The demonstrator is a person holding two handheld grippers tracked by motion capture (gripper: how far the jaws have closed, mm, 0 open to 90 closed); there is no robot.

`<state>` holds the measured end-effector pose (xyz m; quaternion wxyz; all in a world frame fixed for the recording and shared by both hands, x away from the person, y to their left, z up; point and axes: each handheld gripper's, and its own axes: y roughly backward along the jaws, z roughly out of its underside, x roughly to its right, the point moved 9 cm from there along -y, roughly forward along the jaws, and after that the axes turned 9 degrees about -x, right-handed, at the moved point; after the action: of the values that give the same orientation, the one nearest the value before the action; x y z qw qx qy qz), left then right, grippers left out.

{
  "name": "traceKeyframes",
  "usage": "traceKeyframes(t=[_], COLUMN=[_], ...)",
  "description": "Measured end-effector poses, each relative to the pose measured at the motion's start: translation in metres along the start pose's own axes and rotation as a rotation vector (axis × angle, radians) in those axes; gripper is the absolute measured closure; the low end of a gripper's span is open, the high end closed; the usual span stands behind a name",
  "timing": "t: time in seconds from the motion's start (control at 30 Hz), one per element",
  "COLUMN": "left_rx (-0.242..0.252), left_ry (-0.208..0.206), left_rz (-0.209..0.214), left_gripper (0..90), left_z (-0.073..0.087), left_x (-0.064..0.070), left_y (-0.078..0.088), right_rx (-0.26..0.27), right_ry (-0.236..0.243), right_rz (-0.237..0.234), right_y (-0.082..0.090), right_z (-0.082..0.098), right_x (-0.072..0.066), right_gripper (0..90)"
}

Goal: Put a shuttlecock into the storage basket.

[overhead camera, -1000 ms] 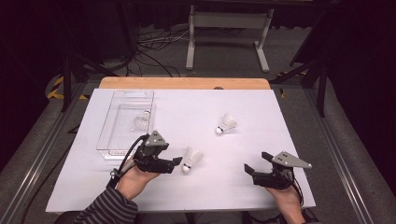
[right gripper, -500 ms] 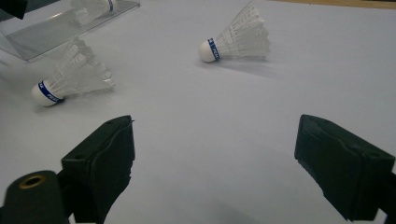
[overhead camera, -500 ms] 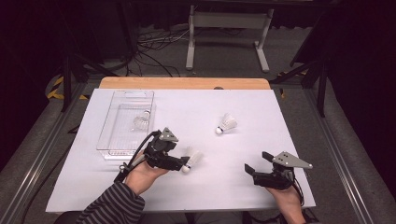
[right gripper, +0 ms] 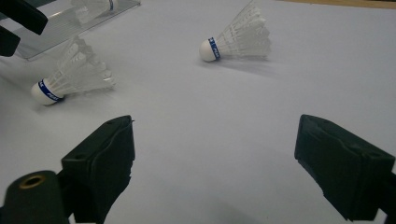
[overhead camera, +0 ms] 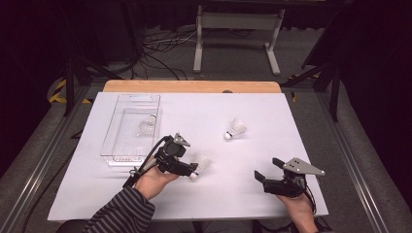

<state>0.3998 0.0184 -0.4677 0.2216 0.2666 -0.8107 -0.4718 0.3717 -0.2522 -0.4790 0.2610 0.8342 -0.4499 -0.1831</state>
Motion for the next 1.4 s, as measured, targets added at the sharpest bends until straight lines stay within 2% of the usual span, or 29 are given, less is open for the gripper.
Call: traceKeyframes(t=[0.47,0.5,0.73,0.93,1.4], left_rx=[-0.085,-0.087,-0.110,-0.154,-0.189], left_ry=[0.024,0.014,0.017,0.014,0.018], left_rz=[-0.008,-0.008,-0.012,-0.007,-0.008], left_gripper=[33.7,33.7,34.7,34.6,39.2], left_z=[0.001,0.001,0.001,0.004,0.005], left_x=[0.004,0.003,0.004,0.005,0.005], left_y=[-0.017,-0.019,-0.025,-0.033,-0.043], right_rx=[0.003,0.003,0.003,0.002,0.004], right_ry=[0.002,0.002,0.002,0.004,0.007], right_rz=[-0.003,-0.003,-0.003,-0.004,-0.005], right_y=[0.000,0.000,0.000,0.000,0.000], right_z=[0.000,0.000,0.000,0.000,-0.001], right_x=[-0.001,-0.001,-0.001,-0.001,-0.001], right_gripper=[12.7,12.7,12.7,12.7,12.7])
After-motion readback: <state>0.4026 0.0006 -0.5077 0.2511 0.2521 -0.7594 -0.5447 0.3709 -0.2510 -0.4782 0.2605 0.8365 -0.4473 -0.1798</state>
